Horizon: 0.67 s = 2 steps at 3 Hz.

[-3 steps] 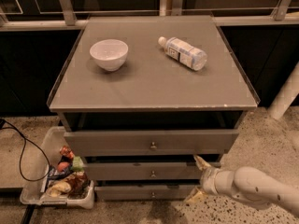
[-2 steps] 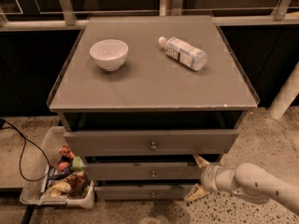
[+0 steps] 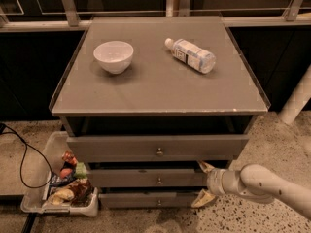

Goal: Open middle drawer

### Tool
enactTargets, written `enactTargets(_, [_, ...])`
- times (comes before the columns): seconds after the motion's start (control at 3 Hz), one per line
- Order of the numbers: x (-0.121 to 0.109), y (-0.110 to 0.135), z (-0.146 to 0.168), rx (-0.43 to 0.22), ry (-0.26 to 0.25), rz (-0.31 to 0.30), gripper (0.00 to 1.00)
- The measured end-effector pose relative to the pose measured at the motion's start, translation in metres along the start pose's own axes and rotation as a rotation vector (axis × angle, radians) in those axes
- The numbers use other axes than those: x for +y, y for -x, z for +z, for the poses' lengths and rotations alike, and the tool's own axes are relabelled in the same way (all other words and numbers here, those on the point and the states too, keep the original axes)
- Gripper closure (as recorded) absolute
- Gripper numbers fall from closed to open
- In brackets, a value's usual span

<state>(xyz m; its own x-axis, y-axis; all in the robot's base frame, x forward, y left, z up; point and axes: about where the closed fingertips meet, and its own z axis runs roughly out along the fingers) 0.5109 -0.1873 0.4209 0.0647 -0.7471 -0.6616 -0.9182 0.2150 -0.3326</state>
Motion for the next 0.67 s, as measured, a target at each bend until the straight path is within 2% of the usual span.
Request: enactTargets(0.67, [-0.003, -0.018, 0.018, 0.012, 0.012, -0.013, 0.0])
